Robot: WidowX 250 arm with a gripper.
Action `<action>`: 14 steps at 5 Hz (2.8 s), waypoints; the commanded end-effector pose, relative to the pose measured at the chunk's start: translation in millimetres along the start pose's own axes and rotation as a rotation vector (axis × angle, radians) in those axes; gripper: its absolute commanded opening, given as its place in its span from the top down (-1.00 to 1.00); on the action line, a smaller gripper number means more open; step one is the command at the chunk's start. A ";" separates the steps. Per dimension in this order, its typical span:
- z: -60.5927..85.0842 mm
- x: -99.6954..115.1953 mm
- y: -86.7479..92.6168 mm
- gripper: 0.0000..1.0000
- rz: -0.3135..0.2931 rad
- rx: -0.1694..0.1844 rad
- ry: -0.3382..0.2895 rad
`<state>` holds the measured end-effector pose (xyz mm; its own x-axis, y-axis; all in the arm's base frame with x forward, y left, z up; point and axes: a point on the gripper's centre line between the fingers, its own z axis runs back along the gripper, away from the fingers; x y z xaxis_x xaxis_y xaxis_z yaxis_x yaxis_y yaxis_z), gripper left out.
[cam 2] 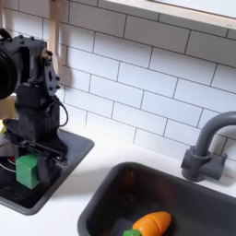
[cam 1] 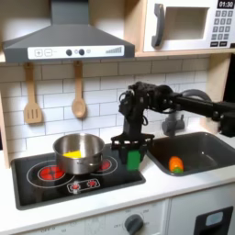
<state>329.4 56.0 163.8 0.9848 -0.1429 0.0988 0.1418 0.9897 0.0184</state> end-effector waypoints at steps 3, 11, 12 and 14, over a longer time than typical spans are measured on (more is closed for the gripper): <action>-11.6 -3.2 5.0 1.00 0.080 -0.004 0.052; 5.2 -4.9 6.5 -1.00 0.074 -0.012 0.049; 15.6 -0.5 11.4 -1.00 0.080 -0.007 0.036; 36.0 19.9 26.6 -1.00 0.077 0.038 -0.048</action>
<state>347.1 75.0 207.6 0.9838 -0.0729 0.1639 0.0667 0.9968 0.0433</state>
